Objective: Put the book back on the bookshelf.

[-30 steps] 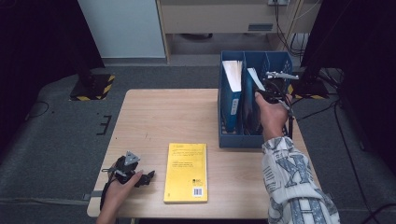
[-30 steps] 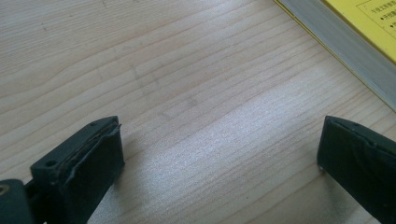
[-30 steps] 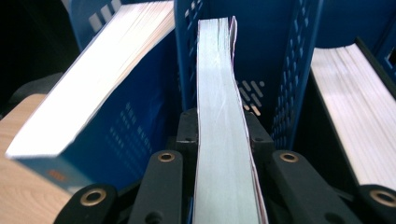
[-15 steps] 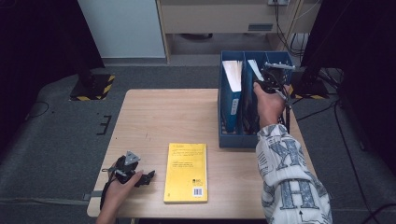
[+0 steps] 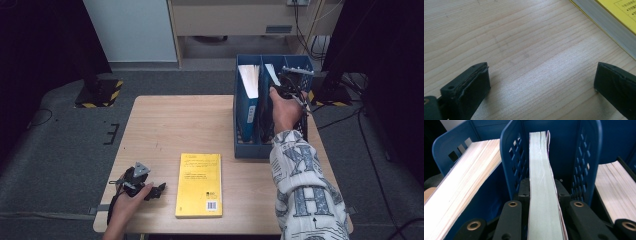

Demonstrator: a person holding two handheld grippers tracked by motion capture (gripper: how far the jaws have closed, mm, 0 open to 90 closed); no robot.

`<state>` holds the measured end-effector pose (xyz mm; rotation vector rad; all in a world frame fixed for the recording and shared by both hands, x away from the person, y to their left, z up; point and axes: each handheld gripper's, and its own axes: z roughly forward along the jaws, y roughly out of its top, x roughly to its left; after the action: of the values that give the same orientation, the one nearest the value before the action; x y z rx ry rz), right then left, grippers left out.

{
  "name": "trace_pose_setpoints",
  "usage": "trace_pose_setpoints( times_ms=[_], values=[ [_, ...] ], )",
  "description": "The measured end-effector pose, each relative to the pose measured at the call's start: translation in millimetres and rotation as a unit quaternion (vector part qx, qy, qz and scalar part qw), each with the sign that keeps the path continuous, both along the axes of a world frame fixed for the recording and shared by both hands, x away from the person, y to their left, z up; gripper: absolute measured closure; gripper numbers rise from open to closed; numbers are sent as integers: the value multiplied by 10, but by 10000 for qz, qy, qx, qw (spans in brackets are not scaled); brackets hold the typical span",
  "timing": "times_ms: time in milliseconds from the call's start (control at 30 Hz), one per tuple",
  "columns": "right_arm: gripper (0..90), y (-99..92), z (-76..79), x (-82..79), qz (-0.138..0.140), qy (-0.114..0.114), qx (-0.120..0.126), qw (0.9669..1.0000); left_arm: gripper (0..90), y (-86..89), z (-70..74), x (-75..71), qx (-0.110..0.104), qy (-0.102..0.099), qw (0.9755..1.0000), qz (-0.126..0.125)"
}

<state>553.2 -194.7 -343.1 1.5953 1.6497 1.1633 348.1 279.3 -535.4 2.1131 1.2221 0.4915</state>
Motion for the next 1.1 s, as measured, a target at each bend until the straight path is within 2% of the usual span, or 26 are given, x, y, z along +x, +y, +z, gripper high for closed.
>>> trace_pose_setpoints(
  times_ms=[433,833,967,1100],
  values=[
    [732,107,-35,12,79,7,-112,9999,0,-1,0,1,-6,1,10000,-1],
    [716,227,-43,-53,227,40,-461,9987,0,-8,1,2,-1,7,10000,-14],
    [695,223,-53,-72,281,1,-411,9988,0,-10,0,2,-7,4,10000,-14],
    [664,192,-41,-87,366,-57,-254,9990,0,-12,0,3,-6,1,10000,-16]
  ],
)
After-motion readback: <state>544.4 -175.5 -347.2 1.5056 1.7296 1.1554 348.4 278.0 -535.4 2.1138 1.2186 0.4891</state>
